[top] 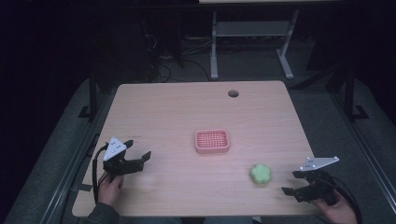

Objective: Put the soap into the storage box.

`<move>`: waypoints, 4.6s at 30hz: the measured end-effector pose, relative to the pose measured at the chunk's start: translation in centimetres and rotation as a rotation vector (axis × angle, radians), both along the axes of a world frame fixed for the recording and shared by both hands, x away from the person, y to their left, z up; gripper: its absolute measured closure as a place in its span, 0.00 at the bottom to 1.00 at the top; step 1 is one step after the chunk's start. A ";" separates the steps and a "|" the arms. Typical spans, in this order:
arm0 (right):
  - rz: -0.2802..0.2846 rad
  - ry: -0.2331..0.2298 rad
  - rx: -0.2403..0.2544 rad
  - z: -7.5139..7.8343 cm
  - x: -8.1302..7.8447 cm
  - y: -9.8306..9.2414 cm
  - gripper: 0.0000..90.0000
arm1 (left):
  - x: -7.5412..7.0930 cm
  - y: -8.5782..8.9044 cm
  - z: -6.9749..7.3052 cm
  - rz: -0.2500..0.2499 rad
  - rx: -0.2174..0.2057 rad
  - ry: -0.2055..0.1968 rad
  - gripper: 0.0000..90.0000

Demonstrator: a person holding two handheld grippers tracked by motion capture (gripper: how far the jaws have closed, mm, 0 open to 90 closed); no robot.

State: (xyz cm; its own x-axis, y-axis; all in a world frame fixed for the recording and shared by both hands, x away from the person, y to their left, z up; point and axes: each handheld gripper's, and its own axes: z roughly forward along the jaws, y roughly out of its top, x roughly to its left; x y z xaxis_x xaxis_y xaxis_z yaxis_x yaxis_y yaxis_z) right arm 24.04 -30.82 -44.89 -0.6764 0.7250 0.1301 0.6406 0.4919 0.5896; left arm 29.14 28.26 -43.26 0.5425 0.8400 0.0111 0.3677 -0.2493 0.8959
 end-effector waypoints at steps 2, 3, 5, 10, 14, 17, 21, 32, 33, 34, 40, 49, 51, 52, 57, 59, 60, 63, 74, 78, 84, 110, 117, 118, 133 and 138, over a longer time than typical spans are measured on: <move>0.014 -0.005 -0.005 0.0 0.0 0.0 0.22 | 0.0 0.0 0.0 0.003 0.002 0.001 0.16; 0.014 -0.005 -0.005 0.0 0.0 0.0 0.22 | 0.0 0.0 0.0 0.005 0.002 0.002 0.16; 0.007 0.000 0.000 0.2 -0.1 0.0 0.22 | -0.1 0.0 0.0 0.005 -0.008 0.001 0.16; 0.028 -0.019 -0.007 1.0 -0.2 0.4 0.21 | -0.4 0.0 0.1 -0.002 0.007 -0.006 0.16; 0.046 -0.019 -0.013 1.5 0.2 0.9 0.20 | -0.4 0.1 0.0 0.002 0.010 -0.002 0.16; 0.059 -0.019 -0.025 2.0 0.7 1.4 0.20 | -0.4 0.1 0.0 0.005 0.009 -0.007 0.16; 0.078 -0.015 -0.050 2.6 1.3 2.4 0.19 | -0.5 0.2 0.1 0.004 0.009 -0.010 0.16; 0.125 -0.014 -0.104 3.9 2.1 4.2 0.18 | -0.6 0.3 0.1 0.008 -0.006 -0.013 0.16; 0.128 -0.015 -0.108 3.9 2.2 4.3 0.18 | -0.6 0.3 0.1 0.006 -0.003 -0.013 0.16; 0.139 -0.018 -0.126 4.1 2.4 4.7 0.18 | -0.5 0.3 0.1 0.007 -0.004 -0.014 0.16; 0.165 -0.021 -0.141 4.4 2.8 5.5 0.18 | -0.6 0.3 0.1 0.009 -0.006 -0.013 0.16; 0.210 0.002 -0.174 4.5 3.7 7.6 0.18 | -0.6 0.3 0.1 0.005 -0.003 -0.012 0.16; 0.215 0.004 -0.178 4.5 3.8 7.8 0.18 | -0.6 0.3 0.1 0.004 -0.003 -0.012 0.16; 0.215 0.007 -0.186 4.5 3.9 8.0 0.18 | -0.6 0.3 0.1 0.004 -0.004 -0.012 0.16; 0.240 0.028 -0.223 4.1 4.7 9.1 0.17 | -0.6 0.3 0.1 0.007 -0.010 -0.011 0.16; 0.231 0.047 -0.240 3.9 4.9 9.4 0.17 | -0.6 0.3 0.1 0.008 -0.010 -0.012 0.16; 0.224 0.054 -0.251 3.9 5.0 9.6 0.17 | -0.6 0.3 0.1 0.004 -0.007 -0.010 0.16; 0.229 0.060 -0.259 3.8 5.2 9.7 0.17 | -0.6 0.3 0.1 0.004 -0.006 -0.013 0.16; 0.237 0.092 -0.285 2.7 5.7 10.6 0.17 | -0.6 0.3 0.1 0.003 -0.008 -0.011 0.16; 0.237 0.101 -0.302 2.3 5.9 10.8 0.17 | -0.6 0.3 0.1 0.003 -0.008 -0.009 0.16; 0.231 0.124 -0.318 1.8 6.1 10.9 0.17 | -0.6 0.3 0.1 0.002 -0.008 -0.006 0.16; 0.236 0.171 -0.387 0.4 6.5 11.9 0.26 | -0.6 0.3 0.1 0.002 -0.011 -0.008 0.16; 0.231 0.170 -0.390 0.4 6.5 11.9 0.28 | -0.6 0.3 0.1 0.004 -0.014 -0.009 0.16; 0.230 0.170 -0.391 0.4 6.5 11.9 0.28 | -0.6 0.3 0.1 0.004 -0.014 -0.009 0.16; 0.241 0.143 -0.389 0.5 6.4 11.8 0.29 | -0.6 0.4 0.1 0.005 -0.012 -0.011 0.16; 0.241 0.143 -0.381 1.0 6.3 11.7 0.29 | -0.6 0.4 0.2 0.007 -0.012 -0.012 0.16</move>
State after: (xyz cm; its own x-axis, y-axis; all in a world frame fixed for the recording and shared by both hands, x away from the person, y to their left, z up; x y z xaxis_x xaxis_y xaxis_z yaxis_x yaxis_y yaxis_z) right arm 30.31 -19.10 -43.92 -0.8260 0.5636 -0.0108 0.5431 0.8007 0.2528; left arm 28.50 28.65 -43.10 0.5363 0.8440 0.0069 0.3590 -0.2355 0.9031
